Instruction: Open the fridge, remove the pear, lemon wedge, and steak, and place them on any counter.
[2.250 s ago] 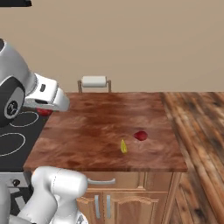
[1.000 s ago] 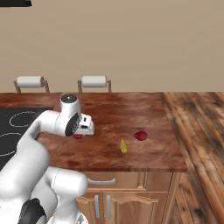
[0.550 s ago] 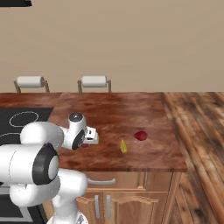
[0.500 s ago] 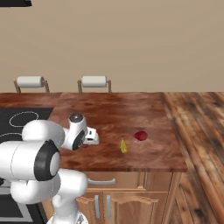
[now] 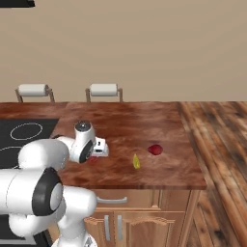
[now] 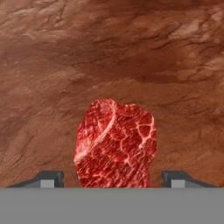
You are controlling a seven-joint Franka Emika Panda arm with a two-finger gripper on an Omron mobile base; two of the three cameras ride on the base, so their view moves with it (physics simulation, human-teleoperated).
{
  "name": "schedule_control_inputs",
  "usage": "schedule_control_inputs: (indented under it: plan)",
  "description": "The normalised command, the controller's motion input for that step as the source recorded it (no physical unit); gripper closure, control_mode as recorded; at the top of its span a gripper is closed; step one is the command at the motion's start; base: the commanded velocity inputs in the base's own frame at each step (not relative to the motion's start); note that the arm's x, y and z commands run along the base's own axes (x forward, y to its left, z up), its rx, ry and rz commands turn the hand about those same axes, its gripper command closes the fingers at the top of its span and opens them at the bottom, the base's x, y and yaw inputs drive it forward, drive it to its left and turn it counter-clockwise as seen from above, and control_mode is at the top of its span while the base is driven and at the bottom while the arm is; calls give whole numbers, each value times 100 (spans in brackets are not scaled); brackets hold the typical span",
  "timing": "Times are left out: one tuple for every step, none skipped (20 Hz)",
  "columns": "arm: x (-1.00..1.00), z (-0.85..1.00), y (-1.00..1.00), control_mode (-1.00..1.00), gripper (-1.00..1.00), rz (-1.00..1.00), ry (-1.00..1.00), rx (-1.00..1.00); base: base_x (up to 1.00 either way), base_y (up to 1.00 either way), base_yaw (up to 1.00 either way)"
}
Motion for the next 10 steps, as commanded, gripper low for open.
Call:
schedule_control_inputs:
  plan:
    - [0, 100, 0, -100, -100, 0, -9, 0, 0, 0, 0]
    - [0, 100, 0, -100, -100, 0, -1, 0, 0, 0, 0]
    - [0, 100, 0, -100, -100, 0, -2, 0, 0, 0, 0]
    - [0, 100, 0, -100, -100, 0, 0, 0, 0, 0, 0]
    - [4, 99, 16, -100, -100, 0, 5, 0, 0, 0, 0]
    - [0, 100, 4, -100, -100, 0, -3, 0, 0, 0, 0]
    - [0, 100, 0, -100, -100, 0, -8, 0, 0, 0, 0]
    - [-23, 100, 0, -100, -100, 0, -20, 0, 0, 0, 0]
    - [-39, 100, -17, -100, -100, 0, -14, 1, 0, 0, 0]
    - [-37, 100, -14, -100, -100, 0, -12, 3, 0, 0, 0]
